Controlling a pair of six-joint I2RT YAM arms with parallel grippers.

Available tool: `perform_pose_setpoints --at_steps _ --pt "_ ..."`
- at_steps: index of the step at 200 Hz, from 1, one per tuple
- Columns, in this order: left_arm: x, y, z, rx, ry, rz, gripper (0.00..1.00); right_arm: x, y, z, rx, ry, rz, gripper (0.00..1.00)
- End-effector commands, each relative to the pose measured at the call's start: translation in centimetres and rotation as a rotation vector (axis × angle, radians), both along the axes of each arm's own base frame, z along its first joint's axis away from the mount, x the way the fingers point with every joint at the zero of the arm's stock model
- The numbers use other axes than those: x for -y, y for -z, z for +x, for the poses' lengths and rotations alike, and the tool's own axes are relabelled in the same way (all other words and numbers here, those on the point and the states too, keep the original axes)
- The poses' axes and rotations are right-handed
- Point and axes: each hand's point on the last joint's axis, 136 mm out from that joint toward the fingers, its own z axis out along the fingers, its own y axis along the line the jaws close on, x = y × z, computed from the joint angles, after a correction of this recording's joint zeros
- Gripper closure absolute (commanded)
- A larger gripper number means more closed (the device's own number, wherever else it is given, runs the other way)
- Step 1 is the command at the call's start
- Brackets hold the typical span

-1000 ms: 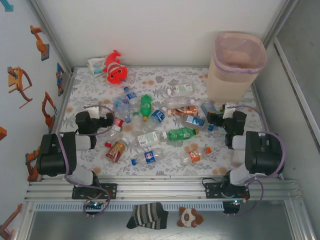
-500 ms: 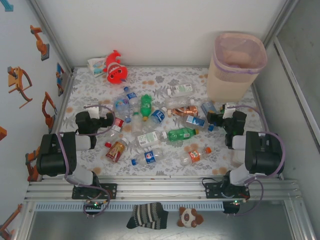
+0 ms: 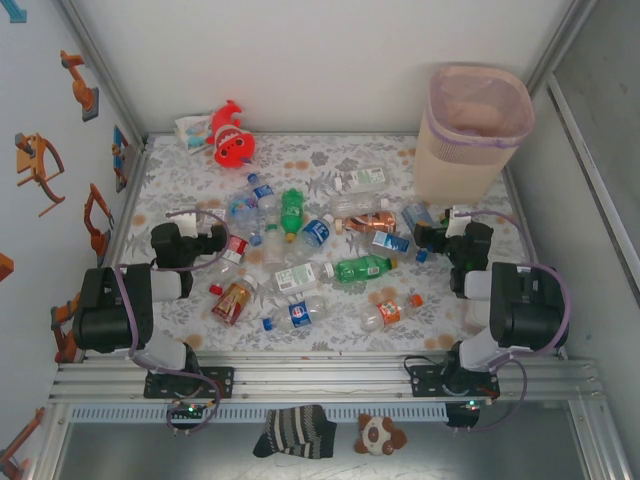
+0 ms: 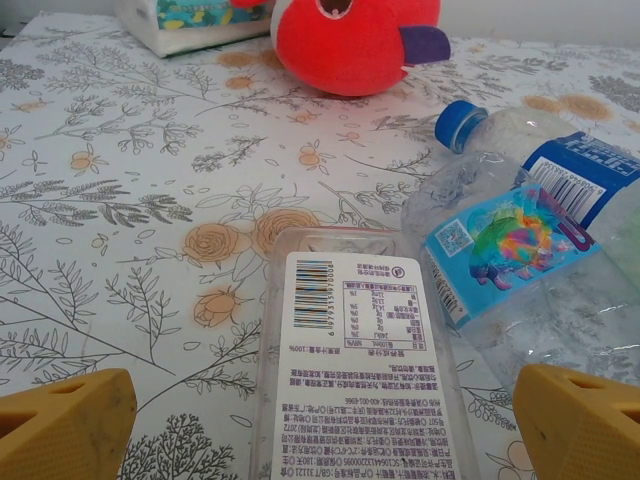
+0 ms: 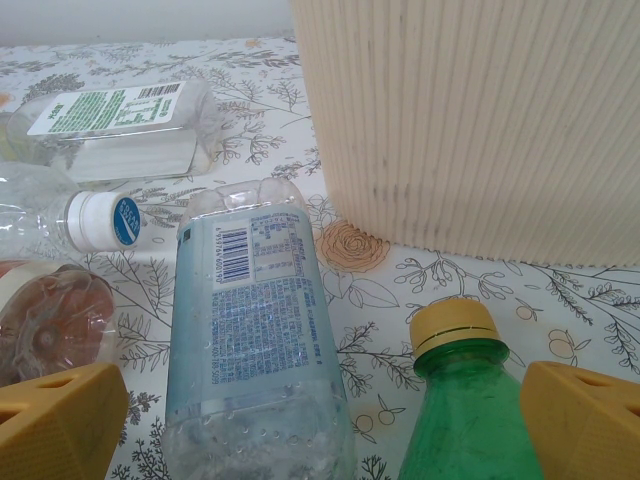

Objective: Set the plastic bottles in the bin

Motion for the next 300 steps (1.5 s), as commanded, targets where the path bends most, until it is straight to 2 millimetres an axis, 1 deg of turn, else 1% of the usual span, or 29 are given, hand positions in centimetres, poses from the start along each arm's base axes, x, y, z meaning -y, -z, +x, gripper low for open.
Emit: perform_pose_setpoints --at_steps 1,22,35,43,61,70,72,74,90,91,92,93,97,125,128,141,166,191,205,225,253,264,275,286,300 --pt "-0.4 -0.6 0.4 0.018 -0.015 -0.010 0.04 0.2 -0.5 0.1 0.028 -0.002 -0.007 0.01" --pt "-0.4 -0.6 0.3 0.019 -0.019 -0.009 0.04 0.3 -0.4 0.0 0.028 0.003 -0.009 0.01" --pt "-0.4 -0.9 0.4 0.028 -0.021 -0.008 0.04 0.5 -0.7 0.1 0.029 0.016 -0.012 0.01" --pt "-0.5 -1.0 0.3 0.021 -0.026 -0.004 0.04 0.6 -1.0 0.2 0.019 0.024 -0.012 0.01" --pt "-1.1 -2.1 0.3 0.017 -0.063 -0.003 0.04 0.7 -2.0 0.4 -0.001 0.031 -0.010 0.01" --pt "-1.3 -2.6 0.2 0.014 -0.081 -0.002 0.04 0.7 -2.5 0.3 0.001 0.032 -0.010 0.02" --pt "-1.4 -2.5 0.1 0.005 -0.086 -0.001 0.04 0.7 -2.6 0.3 0.003 0.032 -0.010 0.02" --pt "-1.5 -2.9 0.2 0.014 -0.090 -0.001 0.04 0.7 -2.7 0.2 0.005 0.030 -0.011 0.02" --pt "-2.0 -3.8 -0.1 -0.003 -0.134 0.006 0.04 0.9 -3.4 -0.1 0.011 0.049 -0.009 0.03" --pt "-2.0 -3.5 -0.2 -0.017 -0.136 0.007 0.04 0.9 -3.4 -0.1 0.009 0.049 -0.008 0.03" --pt "-2.1 -3.8 -0.1 -0.009 -0.139 0.006 0.04 0.9 -3.5 -0.1 0.008 0.050 -0.007 0.03" --pt "-2.1 -3.5 -0.2 -0.024 -0.142 0.007 0.04 1.0 -3.5 -0.1 0.007 0.052 -0.007 0.03" --pt "-2.2 -3.8 -0.3 -0.032 -0.153 0.008 0.04 1.0 -3.7 -0.2 0.003 0.054 -0.005 0.03" --pt "-2.2 -6.0 -0.8 -0.079 -0.198 0.003 0.04 1.1 -5.1 -0.7 -0.050 0.069 0.007 0.07" --pt "-2.1 -6.1 -0.9 -0.091 -0.199 -0.003 0.04 1.1 -5.3 -0.7 -0.056 0.074 0.008 0.07" --pt "-1.7 -7.4 -1.2 -0.120 -0.198 -0.037 0.04 1.3 -6.2 -0.9 -0.097 0.095 0.029 0.08" --pt "-0.7 -9.8 -2.1 -0.206 -0.183 -0.115 0.04 0.9 -7.6 -1.4 -0.192 0.101 0.087 0.12" --pt "0.5 -12.4 -3.4 -0.288 -0.128 -0.149 0.04 0.8 -8.3 -2.0 -0.319 0.111 0.120 0.15" --pt "1.1 -13.6 -4.1 -0.320 -0.090 -0.145 0.04 0.5 -8.9 -2.3 -0.343 0.102 0.134 0.17" --pt "1.5 -14.9 -5.2 -0.345 -0.046 -0.125 0.04 0.2 -10.4 -2.7 -0.357 0.102 0.160 0.20" --pt "1.7 -15.7 -5.9 -0.323 0.010 -0.067 0.04 0.0 -13.0 -3.0 -0.369 0.118 0.201 0.25" --pt "1.7 -15.6 -5.9 -0.297 0.031 -0.032 0.04 0.1 -13.9 -3.0 -0.380 0.125 0.210 0.29" --pt "1.4 -15.0 -5.8 -0.270 0.033 -0.006 0.04 0.2 -15.0 -3.1 -0.390 0.133 0.210 0.32" --pt "1.1 -14.7 -5.8 -0.260 0.028 -0.014 0.04 0.2 -15.9 -3.1 -0.398 0.135 0.207 0.33" --pt "0.9 -14.8 -5.9 -0.274 0.023 -0.024 0.04 0.3 -17.5 -3.0 -0.393 0.136 0.202 0.35"
